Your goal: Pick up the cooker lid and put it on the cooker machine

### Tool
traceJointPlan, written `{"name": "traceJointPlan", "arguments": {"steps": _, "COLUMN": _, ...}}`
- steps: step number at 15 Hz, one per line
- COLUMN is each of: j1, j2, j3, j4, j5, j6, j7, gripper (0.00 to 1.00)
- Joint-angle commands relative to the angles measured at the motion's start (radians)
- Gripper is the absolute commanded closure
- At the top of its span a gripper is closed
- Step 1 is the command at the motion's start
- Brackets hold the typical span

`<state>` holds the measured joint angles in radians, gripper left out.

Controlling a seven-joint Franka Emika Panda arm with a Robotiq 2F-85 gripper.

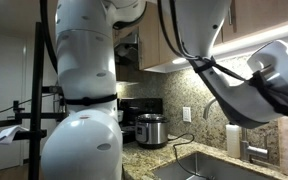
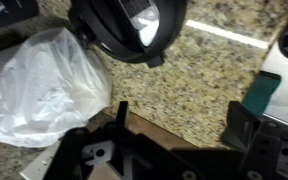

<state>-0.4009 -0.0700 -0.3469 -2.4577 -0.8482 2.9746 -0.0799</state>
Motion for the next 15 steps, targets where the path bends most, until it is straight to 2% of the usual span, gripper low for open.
{"name": "traceJointPlan", "arguments": {"steps": 1, "j1": -0.027, "j2": 0.018, "j3": -0.011, "j4": 0.037, "j5": -0.05, "j6": 0.001, "j7": 0.051, "gripper": 0.0}}
{"name": "traceJointPlan", "arguments": {"steps": 4, "j1": -0.066, "j2": 0.036, "j3": -0.035, "j4": 0.102, "j5": -0.099, "j6": 0.001, "j7": 0.088, "gripper": 0.0}}
{"name": "traceJointPlan", "arguments": {"steps": 6, "j1": -0.064, "j2": 0.037, "j3": -0.031, "j4": 0.103, "j5": -0.099, "j6": 0.0, "j7": 0.091, "gripper": 0.0}}
{"name": "traceJointPlan", "arguments": {"steps": 7, "j1": -0.064, "j2": 0.037, "j3": -0.028, "j4": 0.09, "j5": -0.134, "j6": 0.025, "j7": 0.122, "gripper": 0.0}}
{"name": "traceJointPlan", "arguments": {"steps": 8, "j1": -0.073, "j2": 0.051, "j3": -0.024, "j4": 0.11, "j5": -0.264, "j6": 0.028, "j7": 0.237, "gripper": 0.0}}
{"name": "traceJointPlan", "arguments": {"steps": 9, "j1": -0.077, "j2": 0.063, "j3": -0.016, "j4": 0.132, "j5": -0.343, "j6": 0.018, "j7": 0.298, "gripper": 0.0}}
{"name": "traceJointPlan", "arguments": {"steps": 15, "j1": -0.022, "j2": 0.149, "j3": 0.027, "j4": 0.162, "j5": -0.856, "j6": -0.198, "j7": 0.733, "gripper": 0.0}}
